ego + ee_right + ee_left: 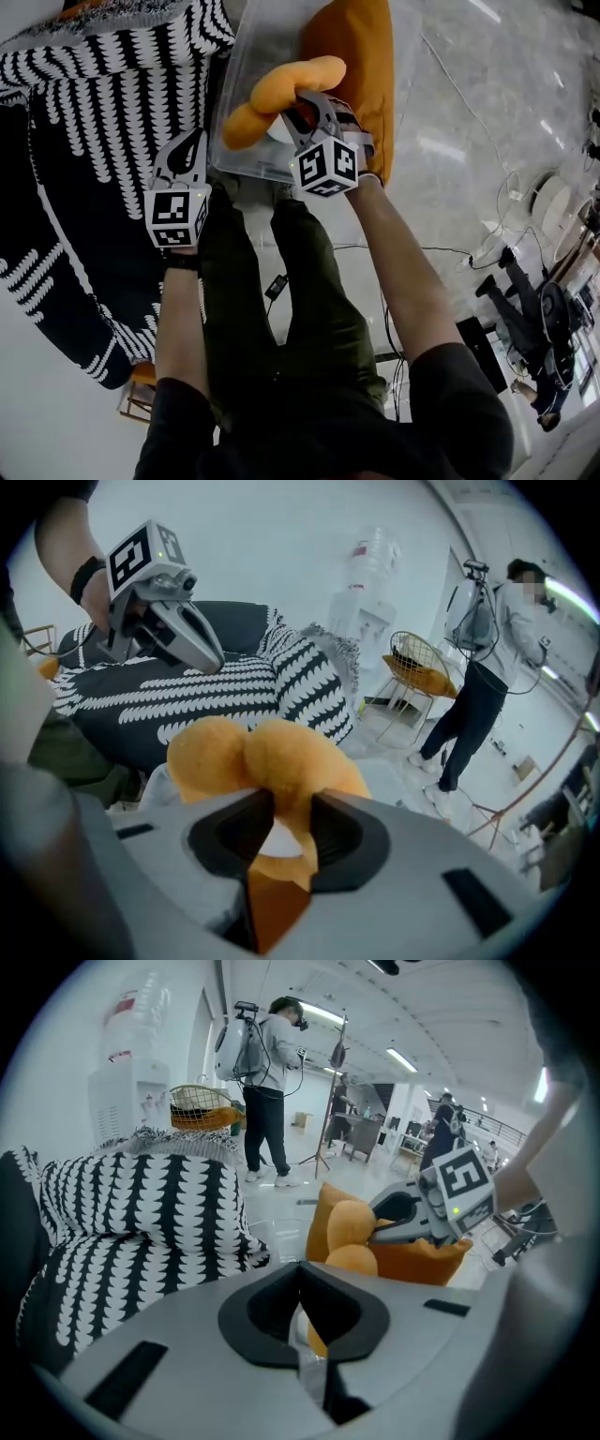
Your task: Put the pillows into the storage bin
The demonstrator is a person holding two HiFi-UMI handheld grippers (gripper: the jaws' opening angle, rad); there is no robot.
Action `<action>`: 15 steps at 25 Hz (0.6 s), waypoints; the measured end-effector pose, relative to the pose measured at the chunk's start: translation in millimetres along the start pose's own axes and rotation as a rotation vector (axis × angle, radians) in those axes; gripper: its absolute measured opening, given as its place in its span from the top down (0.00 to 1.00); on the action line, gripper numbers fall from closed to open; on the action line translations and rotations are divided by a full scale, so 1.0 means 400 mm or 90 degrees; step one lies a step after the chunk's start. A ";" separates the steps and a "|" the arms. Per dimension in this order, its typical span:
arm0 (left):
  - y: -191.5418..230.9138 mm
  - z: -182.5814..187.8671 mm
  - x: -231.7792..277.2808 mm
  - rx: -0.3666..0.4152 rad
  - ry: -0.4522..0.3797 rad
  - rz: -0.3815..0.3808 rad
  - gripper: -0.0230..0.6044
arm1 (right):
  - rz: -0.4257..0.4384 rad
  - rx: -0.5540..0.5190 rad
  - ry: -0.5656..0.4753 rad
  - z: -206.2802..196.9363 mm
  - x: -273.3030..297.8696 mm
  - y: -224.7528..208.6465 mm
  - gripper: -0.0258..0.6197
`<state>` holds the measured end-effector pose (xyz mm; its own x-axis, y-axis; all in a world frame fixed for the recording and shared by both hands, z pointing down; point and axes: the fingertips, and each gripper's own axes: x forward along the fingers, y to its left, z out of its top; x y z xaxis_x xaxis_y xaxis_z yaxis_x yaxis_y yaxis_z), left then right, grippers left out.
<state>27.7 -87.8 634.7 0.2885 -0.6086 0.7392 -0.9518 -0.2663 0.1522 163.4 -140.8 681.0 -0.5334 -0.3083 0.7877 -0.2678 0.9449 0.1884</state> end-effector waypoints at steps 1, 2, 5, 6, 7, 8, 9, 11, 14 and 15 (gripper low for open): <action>-0.006 -0.014 0.010 0.001 -0.001 -0.007 0.96 | 0.003 0.004 0.010 -0.025 0.009 0.016 0.78; -0.008 -0.020 0.024 0.004 -0.006 -0.010 0.96 | 0.003 0.006 0.018 -0.043 0.020 0.019 0.73; -0.018 -0.027 0.054 0.014 -0.020 -0.011 0.96 | 0.002 -0.005 0.024 -0.069 0.040 0.021 0.68; -0.027 -0.035 0.059 0.016 -0.019 -0.012 0.96 | 0.004 -0.009 0.026 -0.079 0.038 0.031 0.67; -0.038 -0.040 0.063 0.017 -0.017 -0.014 0.96 | 0.006 -0.011 0.029 -0.091 0.034 0.040 0.67; -0.049 -0.038 0.065 0.019 -0.016 -0.016 0.96 | 0.008 -0.011 0.032 -0.101 0.029 0.045 0.65; -0.057 -0.026 0.065 0.025 -0.016 -0.018 0.96 | 0.009 -0.008 0.035 -0.105 0.021 0.043 0.64; -0.063 0.027 0.057 0.041 -0.023 -0.022 0.96 | -0.002 0.002 0.033 -0.090 -0.003 0.009 0.64; -0.070 0.133 0.013 0.063 -0.040 -0.026 0.96 | -0.039 0.028 0.020 -0.026 -0.086 -0.065 0.64; -0.077 0.167 -0.008 0.070 -0.046 -0.028 0.96 | -0.053 0.041 0.012 -0.003 -0.125 -0.088 0.64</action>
<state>63.0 -127.8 583.9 0.3400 -0.6459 0.6835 -0.9223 -0.3712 0.1080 200.4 -158.5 635.8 -0.4918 -0.3832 0.7819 -0.3628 0.9065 0.2160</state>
